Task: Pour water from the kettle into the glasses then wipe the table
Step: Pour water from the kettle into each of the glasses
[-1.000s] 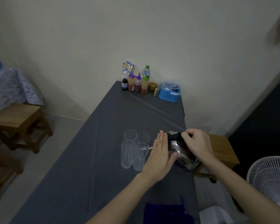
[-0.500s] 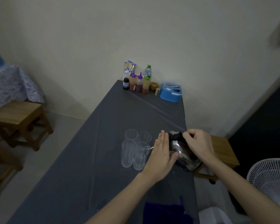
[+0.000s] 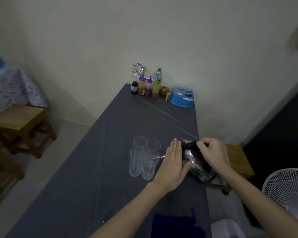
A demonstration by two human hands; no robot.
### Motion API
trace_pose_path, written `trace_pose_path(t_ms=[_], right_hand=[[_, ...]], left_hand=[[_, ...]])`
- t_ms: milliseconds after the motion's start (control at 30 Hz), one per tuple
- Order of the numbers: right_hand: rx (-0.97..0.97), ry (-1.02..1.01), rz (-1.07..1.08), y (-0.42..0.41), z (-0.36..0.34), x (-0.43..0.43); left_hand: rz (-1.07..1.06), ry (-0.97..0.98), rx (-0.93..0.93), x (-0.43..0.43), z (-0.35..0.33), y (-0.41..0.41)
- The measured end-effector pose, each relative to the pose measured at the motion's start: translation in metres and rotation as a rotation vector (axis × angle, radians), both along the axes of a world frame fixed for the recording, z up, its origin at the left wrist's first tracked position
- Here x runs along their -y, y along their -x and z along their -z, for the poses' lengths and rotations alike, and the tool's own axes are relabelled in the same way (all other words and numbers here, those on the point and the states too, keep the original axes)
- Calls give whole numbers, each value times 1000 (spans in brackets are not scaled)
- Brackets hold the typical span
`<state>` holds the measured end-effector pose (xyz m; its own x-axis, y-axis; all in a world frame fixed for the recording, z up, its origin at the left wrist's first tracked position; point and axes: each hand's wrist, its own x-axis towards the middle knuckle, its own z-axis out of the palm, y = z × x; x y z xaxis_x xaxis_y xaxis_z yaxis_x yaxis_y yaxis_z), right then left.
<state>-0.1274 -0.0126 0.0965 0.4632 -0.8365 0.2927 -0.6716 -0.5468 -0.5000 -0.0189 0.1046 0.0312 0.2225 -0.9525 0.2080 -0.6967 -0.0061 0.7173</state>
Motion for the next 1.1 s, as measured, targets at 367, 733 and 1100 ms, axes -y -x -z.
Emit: trace_pose_path(t_ms=[367, 733, 1100], right_hand=[[24, -28, 12, 0, 0, -2], [98, -95, 38, 3, 5, -5], [525, -391, 324, 19, 51, -26]], left_hand=[[10, -6, 7, 2, 0, -2], [41, -21, 41, 3, 1, -5], [190, -37, 284, 3, 1, -12]])
